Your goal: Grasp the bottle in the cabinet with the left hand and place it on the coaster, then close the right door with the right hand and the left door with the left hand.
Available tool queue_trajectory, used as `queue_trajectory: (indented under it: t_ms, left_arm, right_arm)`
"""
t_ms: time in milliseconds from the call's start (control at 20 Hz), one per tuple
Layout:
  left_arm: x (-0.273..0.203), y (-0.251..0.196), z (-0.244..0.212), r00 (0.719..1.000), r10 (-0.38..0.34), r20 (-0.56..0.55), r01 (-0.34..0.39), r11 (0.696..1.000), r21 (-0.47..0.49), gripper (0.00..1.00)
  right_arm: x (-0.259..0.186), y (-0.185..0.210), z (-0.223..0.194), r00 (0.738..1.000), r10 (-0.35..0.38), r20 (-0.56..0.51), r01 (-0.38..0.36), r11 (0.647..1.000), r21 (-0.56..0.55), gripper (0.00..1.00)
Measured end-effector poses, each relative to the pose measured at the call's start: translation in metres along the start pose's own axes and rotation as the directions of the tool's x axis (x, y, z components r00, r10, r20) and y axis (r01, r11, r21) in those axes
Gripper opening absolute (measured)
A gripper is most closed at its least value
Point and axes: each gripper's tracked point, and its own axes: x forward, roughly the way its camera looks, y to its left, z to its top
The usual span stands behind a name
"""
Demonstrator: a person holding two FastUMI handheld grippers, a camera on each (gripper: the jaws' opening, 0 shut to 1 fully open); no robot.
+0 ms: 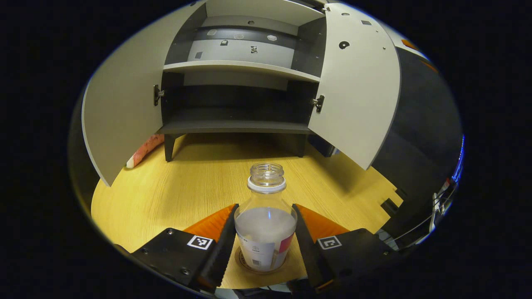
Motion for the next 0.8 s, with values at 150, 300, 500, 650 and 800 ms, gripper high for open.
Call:
queue_trajectory:
  t_ms: [150, 300, 500, 650, 800]
  left_arm:
    - [-0.004, -0.004, -0.003, 1.0, -0.01, -0.022, 0.01, 1.0, 0.027, 0.77]
    - [-0.009, -0.006, -0.008, 0.998, -0.016, -0.056, 0.019, 0.999, 0.051, 0.77]
    - [-0.018, -0.003, -0.013, 0.996, -0.012, -0.089, 0.014, 1.0, 0.028, 0.77]
    - [-0.022, -0.002, -0.017, 0.995, -0.013, -0.099, 0.014, 1.0, 0.012, 0.77]
    - [-0.027, -0.004, -0.02, 0.993, -0.016, -0.116, 0.019, 1.0, 0.023, 0.77]
  right_arm:
    - [-0.001, -0.002, -0.004, 1.0, -0.003, -0.006, 0.003, 1.0, 0.006, 0.96]
    - [-0.003, -0.001, -0.006, 1.0, -0.003, -0.013, 0.003, 1.0, 0.016, 0.96]
    - [-0.005, -0.001, -0.008, 1.0, -0.005, -0.018, 0.005, 1.0, 0.022, 0.96]
    - [-0.006, -0.002, -0.009, 1.0, -0.008, -0.019, 0.008, 1.0, 0.03, 0.96]
    - [-0.006, -0.003, -0.01, 1.0, -0.009, -0.022, 0.01, 0.999, 0.041, 0.96]
